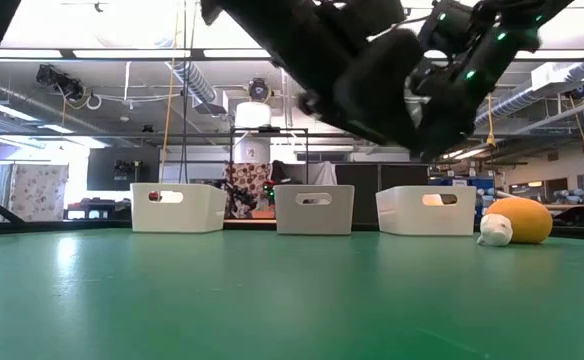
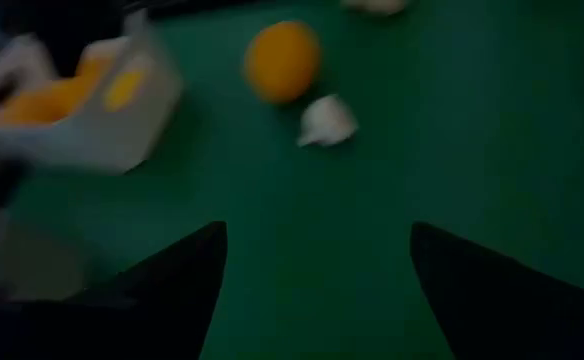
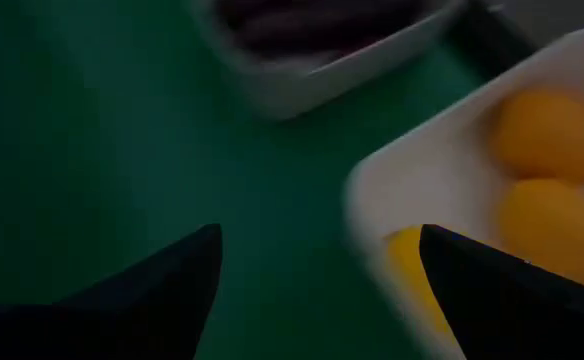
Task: Sort produce into baskets
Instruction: Put the lemon into the right white bin
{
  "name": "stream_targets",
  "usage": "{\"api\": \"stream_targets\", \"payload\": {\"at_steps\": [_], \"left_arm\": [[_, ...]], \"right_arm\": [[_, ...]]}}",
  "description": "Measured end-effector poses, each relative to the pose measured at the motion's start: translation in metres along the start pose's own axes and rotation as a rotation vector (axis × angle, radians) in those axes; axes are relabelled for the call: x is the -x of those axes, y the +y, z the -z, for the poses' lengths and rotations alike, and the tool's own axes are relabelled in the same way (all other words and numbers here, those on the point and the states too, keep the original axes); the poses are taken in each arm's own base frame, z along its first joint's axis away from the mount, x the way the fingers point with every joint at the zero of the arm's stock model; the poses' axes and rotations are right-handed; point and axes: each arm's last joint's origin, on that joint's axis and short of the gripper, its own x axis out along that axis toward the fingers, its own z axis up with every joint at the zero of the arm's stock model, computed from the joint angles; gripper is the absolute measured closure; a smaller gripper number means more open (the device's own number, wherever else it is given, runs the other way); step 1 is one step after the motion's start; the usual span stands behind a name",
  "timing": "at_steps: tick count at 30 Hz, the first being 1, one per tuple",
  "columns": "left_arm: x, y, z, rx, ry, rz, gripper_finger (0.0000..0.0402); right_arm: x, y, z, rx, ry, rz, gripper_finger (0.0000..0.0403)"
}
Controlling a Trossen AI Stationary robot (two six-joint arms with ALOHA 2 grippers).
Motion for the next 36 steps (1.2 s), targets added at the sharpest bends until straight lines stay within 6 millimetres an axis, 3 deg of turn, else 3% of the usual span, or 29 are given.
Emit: {"api": "stream_targets", "payload": {"at_steps": [4,9,18,26,36], "left_arm": [[-0.020,0.000,-0.004,-0.003,-0.108,0.117,0.0080],[-0.047,0.008,-0.003,-0.035,-0.232,0.166,0.0080],[-0.077,0.054,-0.005,0.081,-0.302,0.265,0.0080],[-0.083,0.070,-0.004,0.028,-0.302,0.226,0.0080],[-0.078,0.074,-0.008,-0.024,-0.306,0.204,0.0080]], "right_arm": [[0.017,0.018,0.021,0.027,0.142,-0.093,0.0053],[0.040,0.030,0.052,0.012,0.357,-0.075,0.0053],[0.063,0.046,0.078,0.097,0.450,-0.048,0.0053],[0.048,0.055,0.083,0.290,0.370,0.075,0.0053],[0.016,0.066,0.084,0.297,0.383,0.104,0.0053]]}}
